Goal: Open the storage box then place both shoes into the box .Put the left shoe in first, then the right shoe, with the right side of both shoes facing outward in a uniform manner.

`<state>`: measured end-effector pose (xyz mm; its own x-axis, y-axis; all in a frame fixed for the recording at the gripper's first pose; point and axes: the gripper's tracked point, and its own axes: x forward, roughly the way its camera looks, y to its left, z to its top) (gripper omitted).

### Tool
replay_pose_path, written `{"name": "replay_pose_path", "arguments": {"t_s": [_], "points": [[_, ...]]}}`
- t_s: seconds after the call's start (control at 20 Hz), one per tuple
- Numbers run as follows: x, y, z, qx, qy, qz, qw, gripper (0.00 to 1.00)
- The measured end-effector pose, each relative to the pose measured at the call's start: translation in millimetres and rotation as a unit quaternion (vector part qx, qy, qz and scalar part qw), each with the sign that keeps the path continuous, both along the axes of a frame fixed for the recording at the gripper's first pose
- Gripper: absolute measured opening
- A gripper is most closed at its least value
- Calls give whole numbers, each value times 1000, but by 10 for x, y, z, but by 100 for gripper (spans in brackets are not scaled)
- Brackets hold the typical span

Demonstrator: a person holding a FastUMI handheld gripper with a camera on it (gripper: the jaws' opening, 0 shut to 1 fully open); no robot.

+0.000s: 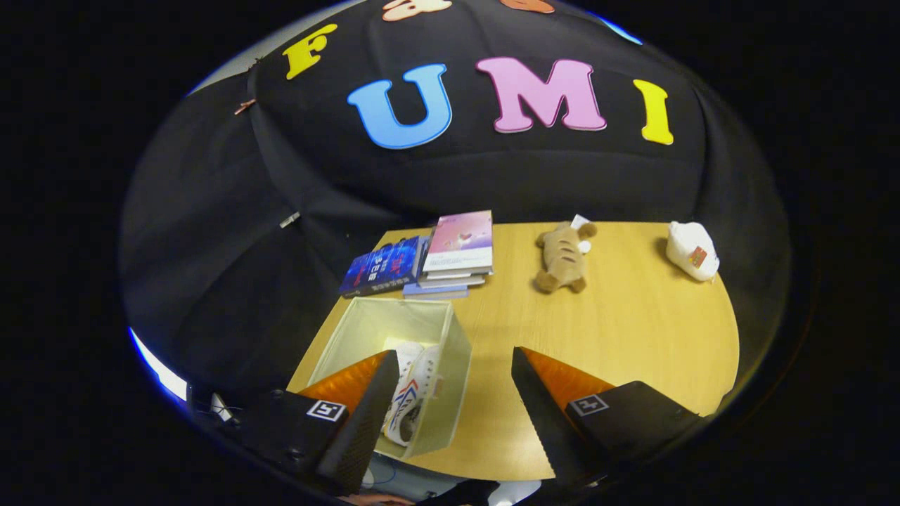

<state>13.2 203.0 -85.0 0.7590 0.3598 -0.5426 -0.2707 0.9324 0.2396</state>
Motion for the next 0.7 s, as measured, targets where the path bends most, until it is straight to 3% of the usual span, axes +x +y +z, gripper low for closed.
{"name": "replay_pose_path", "arguments": {"t_s": [0.25,0.7], "points": [[119,-774,626,-7,-113,-17,993,99],[-110,-1920,1292,8,-266,-27,964,98]]}}
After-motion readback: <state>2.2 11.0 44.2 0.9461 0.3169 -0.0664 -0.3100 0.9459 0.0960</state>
